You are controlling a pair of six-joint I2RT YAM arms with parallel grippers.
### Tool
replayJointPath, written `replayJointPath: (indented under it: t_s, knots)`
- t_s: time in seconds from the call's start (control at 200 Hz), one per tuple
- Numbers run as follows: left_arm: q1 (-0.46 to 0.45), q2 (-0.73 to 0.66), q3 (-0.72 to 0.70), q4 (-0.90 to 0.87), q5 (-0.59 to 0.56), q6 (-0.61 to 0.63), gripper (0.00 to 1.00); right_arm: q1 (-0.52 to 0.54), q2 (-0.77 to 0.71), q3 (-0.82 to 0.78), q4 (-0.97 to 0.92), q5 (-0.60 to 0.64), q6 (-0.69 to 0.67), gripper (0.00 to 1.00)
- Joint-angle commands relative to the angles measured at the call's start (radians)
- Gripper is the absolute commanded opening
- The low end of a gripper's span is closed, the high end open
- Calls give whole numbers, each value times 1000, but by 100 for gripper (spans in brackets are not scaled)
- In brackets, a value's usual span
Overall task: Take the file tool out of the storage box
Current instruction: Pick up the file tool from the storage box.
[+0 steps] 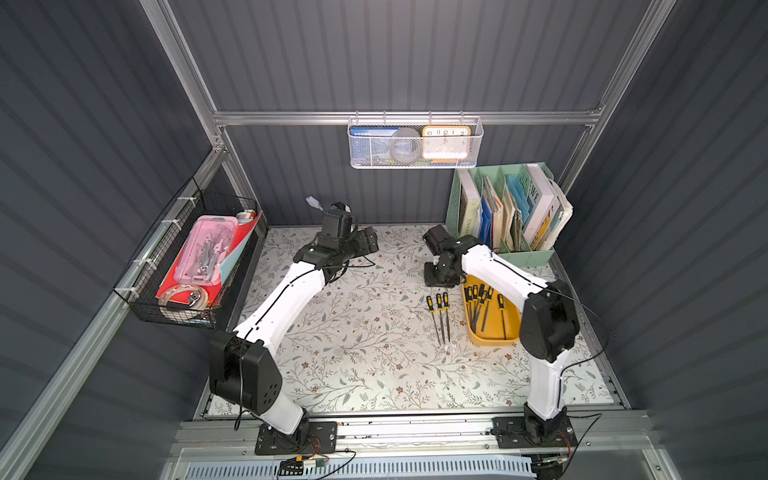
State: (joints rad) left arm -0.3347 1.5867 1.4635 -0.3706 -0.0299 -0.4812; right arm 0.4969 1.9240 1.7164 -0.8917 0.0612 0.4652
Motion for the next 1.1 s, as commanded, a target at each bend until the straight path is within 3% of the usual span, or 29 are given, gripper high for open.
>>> replayJointPath:
  t_s: [0.0,0.285,0.615,1.096]
  knots:
    - [6,-16,32,-10,10,3,92,-99,-69,-46,-68,63,-41,39]
    - [5,1,47,-7,23,3,93,-330,-156,-282,-22,51,-138,40]
    - [6,-19,22,-11,9,-2,93,-370,-81,-346,5,134,-166,42]
    - [6,-19,49,-48,-20,4,94,-431,9,-373,65,83,-181,42]
